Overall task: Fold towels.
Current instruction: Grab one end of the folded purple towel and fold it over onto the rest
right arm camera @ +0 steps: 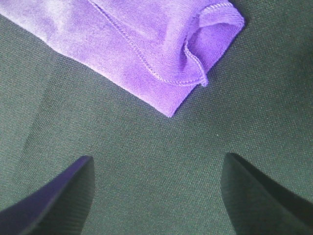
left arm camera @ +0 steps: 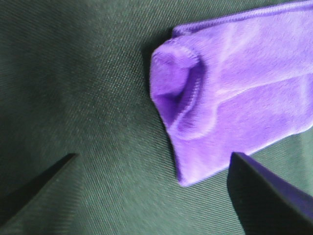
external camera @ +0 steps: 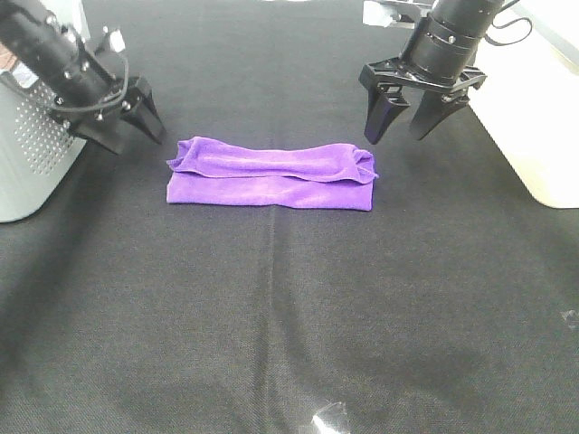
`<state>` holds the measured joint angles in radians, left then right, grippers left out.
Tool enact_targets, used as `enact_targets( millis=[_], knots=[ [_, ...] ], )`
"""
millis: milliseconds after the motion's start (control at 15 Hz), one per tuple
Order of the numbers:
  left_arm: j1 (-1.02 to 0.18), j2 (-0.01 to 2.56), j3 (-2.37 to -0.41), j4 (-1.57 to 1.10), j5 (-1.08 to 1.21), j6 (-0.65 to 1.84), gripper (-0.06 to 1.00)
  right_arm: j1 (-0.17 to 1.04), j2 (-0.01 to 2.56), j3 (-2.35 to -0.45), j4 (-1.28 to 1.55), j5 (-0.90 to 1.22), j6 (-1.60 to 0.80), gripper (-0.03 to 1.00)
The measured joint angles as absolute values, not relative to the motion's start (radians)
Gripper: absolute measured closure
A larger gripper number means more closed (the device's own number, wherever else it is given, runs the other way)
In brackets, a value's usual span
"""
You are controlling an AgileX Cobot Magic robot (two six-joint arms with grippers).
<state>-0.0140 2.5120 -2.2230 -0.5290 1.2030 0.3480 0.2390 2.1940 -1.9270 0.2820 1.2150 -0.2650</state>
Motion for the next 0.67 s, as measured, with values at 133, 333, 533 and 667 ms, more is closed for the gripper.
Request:
enact_targets(
  millis=[133, 333, 533, 667],
  knots=[
    [-0.014, 2.515, -2.223, -0.529, 1.188, 0.311, 0.20, 0.238, 2.194, -1.927, 0.282, 1.215, -0.247, 0.25],
    [-0.014, 2.534, -2.224, -0.547, 1.205, 0.267, 0.20, 0.238, 2.194, -1.927, 0.283, 1.215, -0.243, 0.25],
    [-0.014, 2.594, -2.226, -0.576, 1.213, 0.278, 0.20, 0.238, 2.194, -1.927, 0.289, 1.215, -0.242, 0.25],
    [-0.014, 2.607, -2.235, -0.584, 1.216, 0.294, 0.20, 0.238, 2.194, -1.927, 0.289, 1.215, -0.242, 0.25]
  ],
)
